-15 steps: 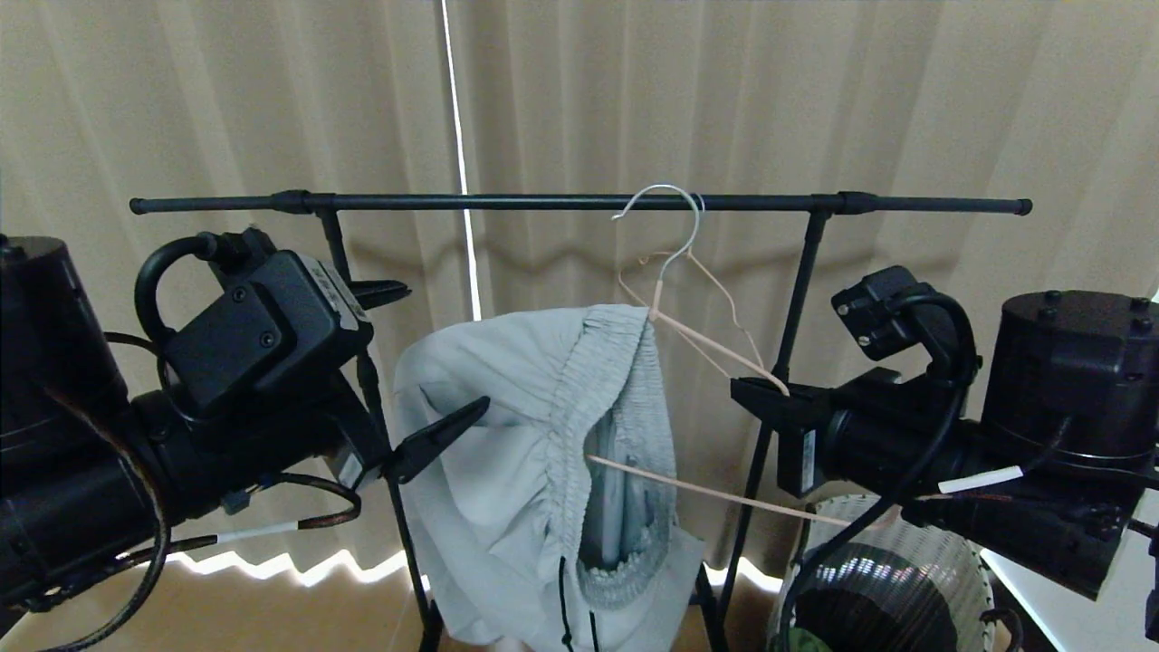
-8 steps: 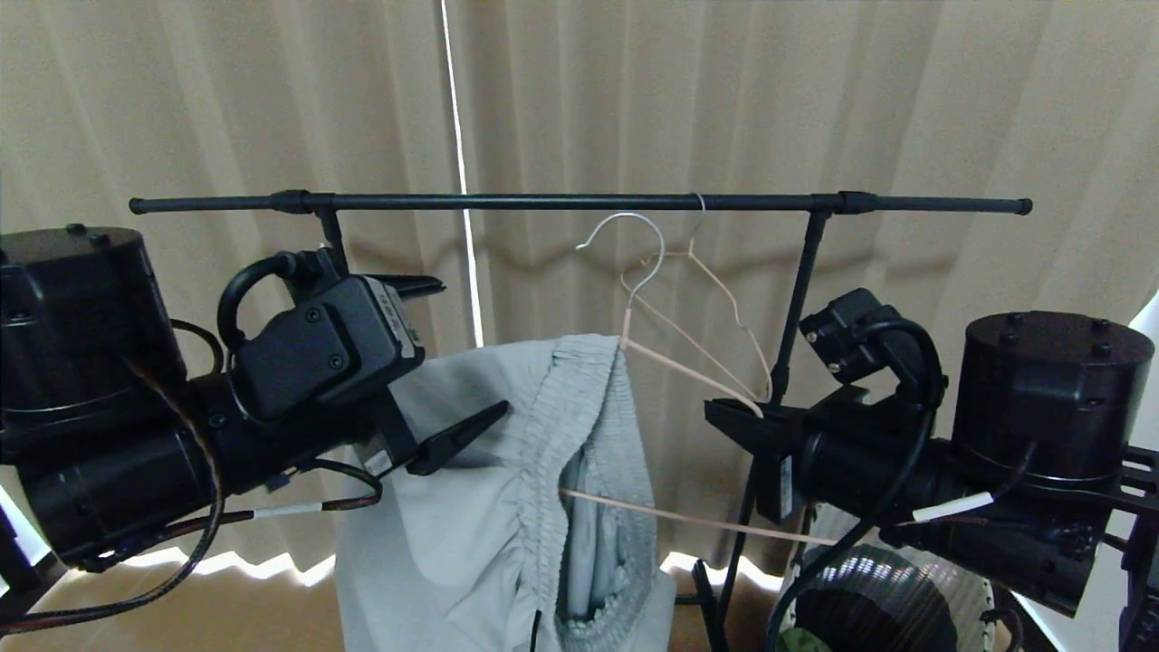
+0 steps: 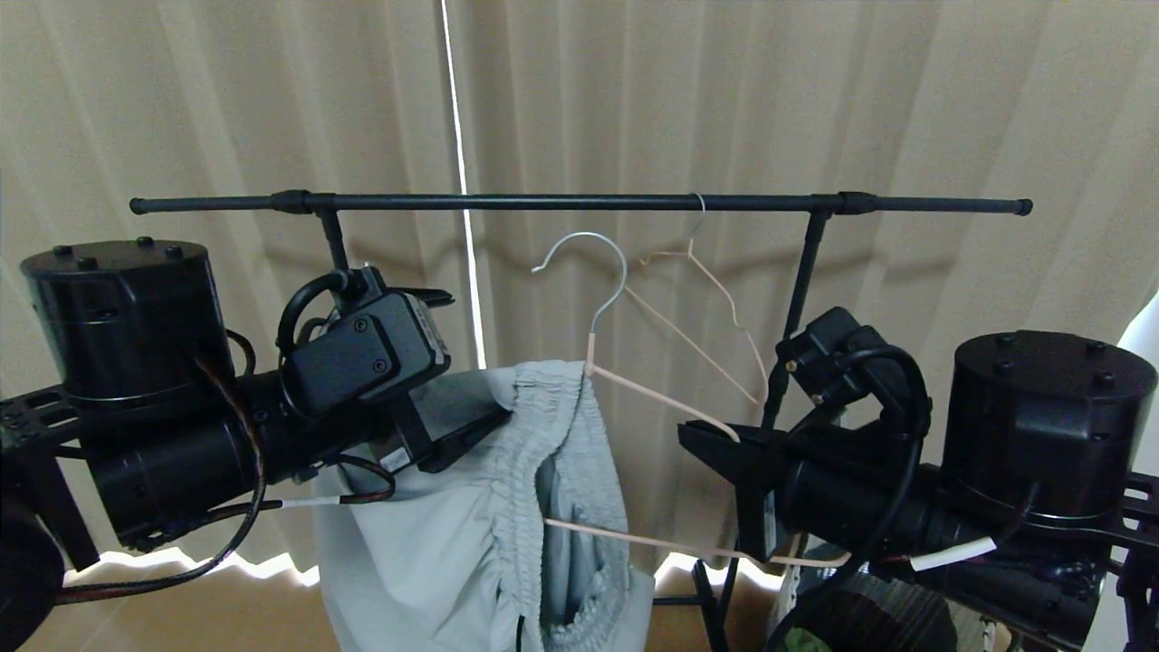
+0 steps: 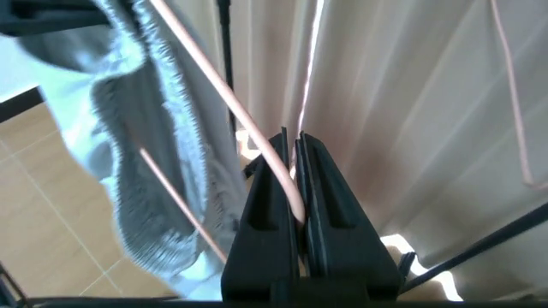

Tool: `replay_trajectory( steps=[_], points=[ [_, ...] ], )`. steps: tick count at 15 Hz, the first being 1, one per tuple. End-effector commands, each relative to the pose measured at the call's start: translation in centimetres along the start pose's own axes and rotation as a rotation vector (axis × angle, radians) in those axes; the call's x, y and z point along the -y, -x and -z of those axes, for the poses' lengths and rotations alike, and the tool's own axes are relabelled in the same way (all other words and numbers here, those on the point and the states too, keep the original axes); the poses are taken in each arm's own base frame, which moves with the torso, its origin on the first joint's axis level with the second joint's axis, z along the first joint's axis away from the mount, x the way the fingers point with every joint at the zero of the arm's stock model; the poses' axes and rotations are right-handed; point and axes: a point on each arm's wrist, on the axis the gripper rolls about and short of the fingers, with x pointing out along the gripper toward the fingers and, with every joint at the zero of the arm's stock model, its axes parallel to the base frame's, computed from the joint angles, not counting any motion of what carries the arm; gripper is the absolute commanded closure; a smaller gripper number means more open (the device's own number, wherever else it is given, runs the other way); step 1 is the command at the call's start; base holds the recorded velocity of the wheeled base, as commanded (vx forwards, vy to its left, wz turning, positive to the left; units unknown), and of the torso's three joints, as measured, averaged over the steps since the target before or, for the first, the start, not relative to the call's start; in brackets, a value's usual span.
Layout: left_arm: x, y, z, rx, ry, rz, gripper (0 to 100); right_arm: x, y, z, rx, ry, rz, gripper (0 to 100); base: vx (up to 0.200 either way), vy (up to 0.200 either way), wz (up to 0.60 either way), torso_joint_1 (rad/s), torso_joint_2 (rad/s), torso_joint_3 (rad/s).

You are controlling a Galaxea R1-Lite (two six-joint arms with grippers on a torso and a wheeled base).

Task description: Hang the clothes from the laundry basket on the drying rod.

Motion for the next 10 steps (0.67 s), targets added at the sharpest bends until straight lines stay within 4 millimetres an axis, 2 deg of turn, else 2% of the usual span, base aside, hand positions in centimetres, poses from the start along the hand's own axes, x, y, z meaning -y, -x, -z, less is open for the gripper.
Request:
replay_trajectory(
  steps=[1, 4, 5, 10],
  points=[
    [0.1, 0.0, 0.1, -0.002, 0.000, 0.002, 0, -0.6, 0.4, -0.1, 0.007, 0.007, -0.024, 100, 0.000, 0.000, 0.00, 0.000, 0.00, 0.000],
    [0.1, 0.1, 0.1, -0.004, 0.001, 0.004, 0, -0.9, 0.7, -0.3, 0.017, 0.010, -0.036, 100, 0.000, 0.000, 0.00, 0.000, 0.00, 0.000],
    [0.1, 0.1, 0.1, -0.003, 0.001, 0.005, 100, -0.8, 0.9, -0.3, 0.020, 0.015, -0.038, 100, 0.000, 0.000, 0.00, 0.000, 0.00, 0.000],
    [0.2, 0.1, 0.1, -0.004, 0.001, 0.006, 100, -0.8, 1.5, -0.5, 0.035, 0.034, -0.039, 100, 0.000, 0.000, 0.00, 0.000, 0.00, 0.000]
  ],
)
